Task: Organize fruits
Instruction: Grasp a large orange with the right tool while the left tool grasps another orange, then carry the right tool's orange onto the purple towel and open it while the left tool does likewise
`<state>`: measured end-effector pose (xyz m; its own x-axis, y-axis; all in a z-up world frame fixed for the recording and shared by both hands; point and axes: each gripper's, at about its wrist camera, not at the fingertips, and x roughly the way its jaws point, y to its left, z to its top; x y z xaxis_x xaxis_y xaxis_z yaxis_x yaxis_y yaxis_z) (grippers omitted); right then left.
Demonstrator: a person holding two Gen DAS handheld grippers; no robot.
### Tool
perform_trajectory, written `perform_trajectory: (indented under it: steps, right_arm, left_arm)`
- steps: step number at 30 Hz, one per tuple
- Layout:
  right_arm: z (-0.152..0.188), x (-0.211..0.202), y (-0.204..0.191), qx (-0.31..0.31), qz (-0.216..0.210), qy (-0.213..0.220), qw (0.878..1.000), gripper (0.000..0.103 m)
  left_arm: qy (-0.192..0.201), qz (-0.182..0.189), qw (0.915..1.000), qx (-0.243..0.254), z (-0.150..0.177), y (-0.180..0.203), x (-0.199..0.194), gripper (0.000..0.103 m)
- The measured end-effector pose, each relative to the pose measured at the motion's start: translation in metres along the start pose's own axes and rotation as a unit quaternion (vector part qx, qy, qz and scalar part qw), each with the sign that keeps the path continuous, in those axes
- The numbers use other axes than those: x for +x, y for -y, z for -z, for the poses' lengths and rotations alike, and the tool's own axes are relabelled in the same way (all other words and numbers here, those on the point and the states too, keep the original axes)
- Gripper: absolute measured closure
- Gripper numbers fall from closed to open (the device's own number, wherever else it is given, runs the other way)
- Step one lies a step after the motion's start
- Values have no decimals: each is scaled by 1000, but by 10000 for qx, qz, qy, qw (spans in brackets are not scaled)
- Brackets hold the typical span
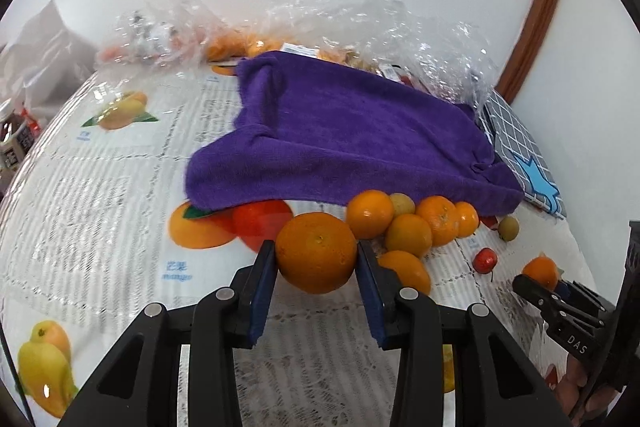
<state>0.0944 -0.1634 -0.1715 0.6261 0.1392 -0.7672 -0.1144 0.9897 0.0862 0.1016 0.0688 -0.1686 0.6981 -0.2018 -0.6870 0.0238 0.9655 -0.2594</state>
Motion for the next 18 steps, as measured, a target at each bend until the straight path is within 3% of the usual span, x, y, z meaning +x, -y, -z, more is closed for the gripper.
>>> perform_trajectory:
  steps: [5,18]
  right_arm:
    - [2,-5,4,121,59,65,9999,63]
    - [5,-36,1,226,-79,271,9993,63]
  left_arm:
    - [60,-28,9995,-319,1,-10,-13,66]
    - [324,-77,9994,-52,-21,26,-54,66]
